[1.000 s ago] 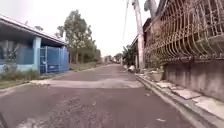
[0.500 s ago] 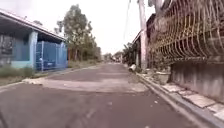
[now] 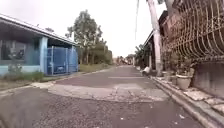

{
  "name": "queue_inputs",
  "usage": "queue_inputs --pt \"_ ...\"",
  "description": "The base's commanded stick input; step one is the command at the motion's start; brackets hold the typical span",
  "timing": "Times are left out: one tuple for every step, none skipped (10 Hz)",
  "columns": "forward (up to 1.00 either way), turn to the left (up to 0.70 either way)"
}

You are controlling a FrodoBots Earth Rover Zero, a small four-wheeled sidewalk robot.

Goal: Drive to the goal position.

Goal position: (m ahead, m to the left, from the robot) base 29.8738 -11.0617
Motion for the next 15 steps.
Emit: queue_inputs --pt "0.70 0.00" --pt "0.70 0.00" --pt "0.70 0.00" --pt "0.70 0.00" --pt "0.70 0.00" --pt "0.70 -0.28" --pt "0.70 -0.17" --pt "0.70 0.00" --pt "0.70 0.00" --pt "0.70 0.00" --pt "0.70 0.00" --pt "0.70 0.00" --pt "0.70 0.00" --pt "0.70 0.00" --pt "0.70 0.00"
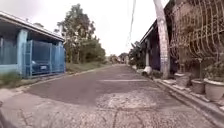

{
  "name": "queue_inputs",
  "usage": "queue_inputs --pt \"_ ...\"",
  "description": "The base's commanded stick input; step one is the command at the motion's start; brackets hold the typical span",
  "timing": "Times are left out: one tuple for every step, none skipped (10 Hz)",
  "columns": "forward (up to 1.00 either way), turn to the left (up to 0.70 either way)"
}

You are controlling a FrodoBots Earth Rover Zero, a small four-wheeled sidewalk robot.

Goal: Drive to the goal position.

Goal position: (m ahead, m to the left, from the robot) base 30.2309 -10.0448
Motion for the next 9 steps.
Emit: queue_inputs --pt "0.70 0.00" --pt "0.70 0.00" --pt "0.70 0.00" --pt "0.70 0.00" --pt "0.70 0.00" --pt "0.70 0.00" --pt "0.70 0.00" --pt "0.70 0.00" --pt "0.70 0.00"
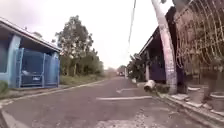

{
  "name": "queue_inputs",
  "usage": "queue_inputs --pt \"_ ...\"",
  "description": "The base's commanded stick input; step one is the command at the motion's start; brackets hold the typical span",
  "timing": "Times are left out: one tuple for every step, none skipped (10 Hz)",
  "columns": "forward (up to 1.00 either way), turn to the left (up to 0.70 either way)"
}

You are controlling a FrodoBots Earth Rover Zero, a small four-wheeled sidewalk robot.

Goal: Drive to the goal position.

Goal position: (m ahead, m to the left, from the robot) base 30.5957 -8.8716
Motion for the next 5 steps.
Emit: queue_inputs --pt "0.70 0.00" --pt "0.70 0.00" --pt "0.70 0.00" --pt "0.70 0.00" --pt "0.70 0.00"
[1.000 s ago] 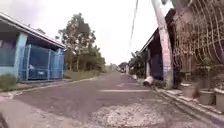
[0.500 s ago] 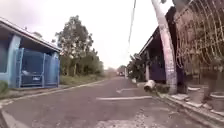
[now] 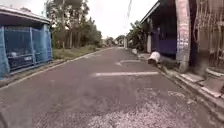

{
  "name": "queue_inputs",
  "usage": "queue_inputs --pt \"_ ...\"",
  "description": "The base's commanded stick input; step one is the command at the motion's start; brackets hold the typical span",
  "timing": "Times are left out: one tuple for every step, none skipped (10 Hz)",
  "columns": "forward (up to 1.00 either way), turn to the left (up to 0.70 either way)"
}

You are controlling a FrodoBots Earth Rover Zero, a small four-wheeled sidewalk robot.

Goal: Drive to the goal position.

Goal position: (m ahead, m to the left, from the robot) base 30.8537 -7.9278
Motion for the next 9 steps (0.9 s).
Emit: queue_inputs --pt "0.70 0.00" --pt "0.70 0.00" --pt "0.70 0.00" --pt "0.70 0.00" --pt "0.70 0.00" --pt "0.70 0.00" --pt "0.70 0.00" --pt "0.70 0.00" --pt "0.70 0.00"
